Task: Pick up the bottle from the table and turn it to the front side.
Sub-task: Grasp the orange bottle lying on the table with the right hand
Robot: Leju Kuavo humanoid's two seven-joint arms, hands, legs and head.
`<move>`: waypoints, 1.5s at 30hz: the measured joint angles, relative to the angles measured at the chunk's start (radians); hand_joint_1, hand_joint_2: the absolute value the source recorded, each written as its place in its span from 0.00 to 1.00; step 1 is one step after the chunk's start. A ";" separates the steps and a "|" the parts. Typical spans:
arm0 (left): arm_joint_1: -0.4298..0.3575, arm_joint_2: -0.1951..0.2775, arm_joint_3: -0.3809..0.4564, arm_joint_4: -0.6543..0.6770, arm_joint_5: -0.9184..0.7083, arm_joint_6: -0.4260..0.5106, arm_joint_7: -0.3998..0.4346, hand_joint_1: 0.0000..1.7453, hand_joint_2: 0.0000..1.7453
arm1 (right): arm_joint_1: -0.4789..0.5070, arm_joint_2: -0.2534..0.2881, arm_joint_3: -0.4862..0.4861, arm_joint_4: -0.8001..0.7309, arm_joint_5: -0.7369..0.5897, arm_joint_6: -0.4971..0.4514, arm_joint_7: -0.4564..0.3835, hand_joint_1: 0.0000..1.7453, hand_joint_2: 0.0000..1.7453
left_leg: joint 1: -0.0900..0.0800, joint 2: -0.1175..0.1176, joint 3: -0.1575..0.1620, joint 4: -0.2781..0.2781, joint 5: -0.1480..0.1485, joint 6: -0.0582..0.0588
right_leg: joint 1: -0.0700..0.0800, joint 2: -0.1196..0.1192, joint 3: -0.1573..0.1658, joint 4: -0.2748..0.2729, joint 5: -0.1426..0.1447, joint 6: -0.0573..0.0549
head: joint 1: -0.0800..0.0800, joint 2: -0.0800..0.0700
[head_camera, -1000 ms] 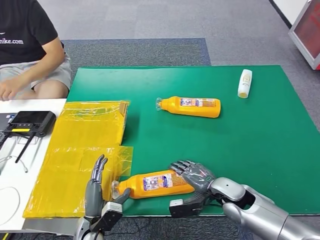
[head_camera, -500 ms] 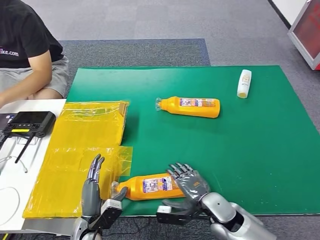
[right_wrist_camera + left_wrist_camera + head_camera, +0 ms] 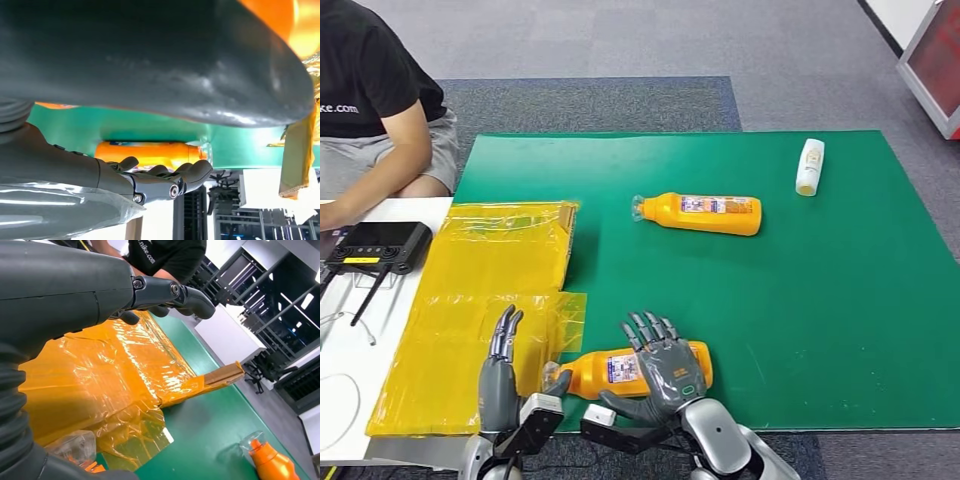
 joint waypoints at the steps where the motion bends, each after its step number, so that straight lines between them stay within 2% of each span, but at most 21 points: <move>1: 0.000 -0.002 0.002 0.000 -0.002 -0.002 -0.002 0.00 1.00 | 0.000 0.002 -0.004 -0.002 -0.001 0.006 -0.002 0.00 0.00 | 0.000 0.000 0.000 0.000 0.000 0.000 | 0.000 0.000 0.000 0.000 0.000 0.000 | 0.000 0.000; 8: -0.001 -0.009 0.014 0.000 -0.007 -0.001 -0.012 0.00 1.00 | 0.007 0.008 -0.023 0.016 -0.014 0.057 -0.011 0.00 0.00 | 0.000 0.000 0.000 0.000 0.000 0.000 | 0.000 0.000 0.000 0.000 0.000 0.000 | 0.000 0.000; 16: 0.000 -0.009 0.027 0.000 0.000 -0.001 -0.013 0.00 1.00 | 0.031 0.004 -0.055 0.037 -0.028 0.055 -0.022 0.00 0.00 | 0.000 0.000 0.000 0.000 0.000 0.000 | 0.000 0.000 0.000 0.000 0.000 0.000 | 0.000 0.000; 36: 0.009 -0.007 0.044 0.000 0.014 0.000 -0.026 0.00 1.00 | 0.031 -0.006 -0.059 0.082 -0.009 0.063 -0.070 0.00 0.00 | 0.000 0.000 0.000 0.000 0.000 0.000 | 0.000 0.000 0.000 0.000 0.000 0.000 | 0.000 0.000; 40: 0.009 -0.007 0.048 0.000 0.019 0.001 -0.034 0.00 1.00 | 0.012 -0.006 -0.056 0.111 0.010 0.056 -0.083 0.00 1.00 | 0.000 0.000 0.000 0.000 0.000 0.000 | 0.000 0.000 0.000 0.000 0.000 0.000 | 0.000 0.000; 45: 0.008 -0.003 0.050 0.000 0.025 0.007 -0.043 0.00 1.00 | -0.013 -0.003 -0.060 0.161 -0.003 0.005 -0.093 0.00 1.00 | 0.000 0.000 0.000 0.000 0.000 0.000 | 0.000 0.000 0.000 0.000 0.000 0.000 | 0.000 0.000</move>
